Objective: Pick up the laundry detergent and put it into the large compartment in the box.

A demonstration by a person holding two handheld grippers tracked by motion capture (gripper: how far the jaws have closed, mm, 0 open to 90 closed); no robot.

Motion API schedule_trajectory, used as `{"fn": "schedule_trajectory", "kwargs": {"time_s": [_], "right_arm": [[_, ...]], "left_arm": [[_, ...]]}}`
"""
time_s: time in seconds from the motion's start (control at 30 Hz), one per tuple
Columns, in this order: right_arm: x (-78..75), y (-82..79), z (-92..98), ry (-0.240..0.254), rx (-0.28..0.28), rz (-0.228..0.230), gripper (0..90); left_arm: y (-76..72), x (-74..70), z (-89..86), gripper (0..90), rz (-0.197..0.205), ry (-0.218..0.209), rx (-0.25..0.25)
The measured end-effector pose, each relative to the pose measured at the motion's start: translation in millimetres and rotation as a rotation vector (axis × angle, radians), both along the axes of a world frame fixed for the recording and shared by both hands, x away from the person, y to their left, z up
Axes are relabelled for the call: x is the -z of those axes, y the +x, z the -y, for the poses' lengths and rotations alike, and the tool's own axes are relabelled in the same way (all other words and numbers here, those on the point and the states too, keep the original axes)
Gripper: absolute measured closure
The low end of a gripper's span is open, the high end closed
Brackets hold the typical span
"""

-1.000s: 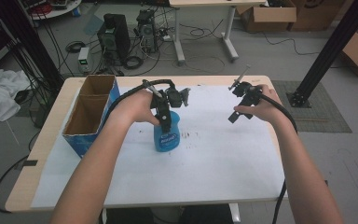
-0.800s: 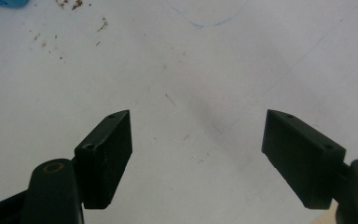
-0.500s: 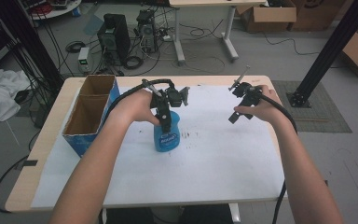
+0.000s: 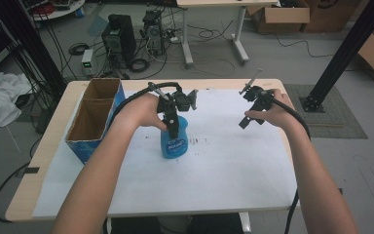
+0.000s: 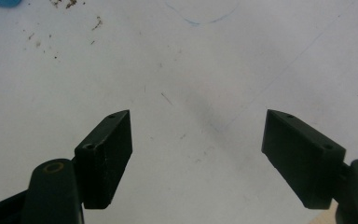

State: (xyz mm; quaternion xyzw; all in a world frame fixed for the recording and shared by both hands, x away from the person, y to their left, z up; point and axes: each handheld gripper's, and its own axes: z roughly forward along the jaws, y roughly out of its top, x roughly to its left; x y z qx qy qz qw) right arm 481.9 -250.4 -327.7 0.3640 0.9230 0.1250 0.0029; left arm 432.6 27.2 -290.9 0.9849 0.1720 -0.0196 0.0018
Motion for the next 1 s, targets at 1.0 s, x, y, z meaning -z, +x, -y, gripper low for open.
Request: {"fn": "schedule_trajectory", "kwargs": {"time_s": [1.0], "right_arm": [[3.1, -0.1, -0.7, -0.003, 0.004, -0.004, 24.3]], "left_arm": [[-0.4, -1.4, 0.9, 37.3, 0.000, 0.011, -0.006]]}}
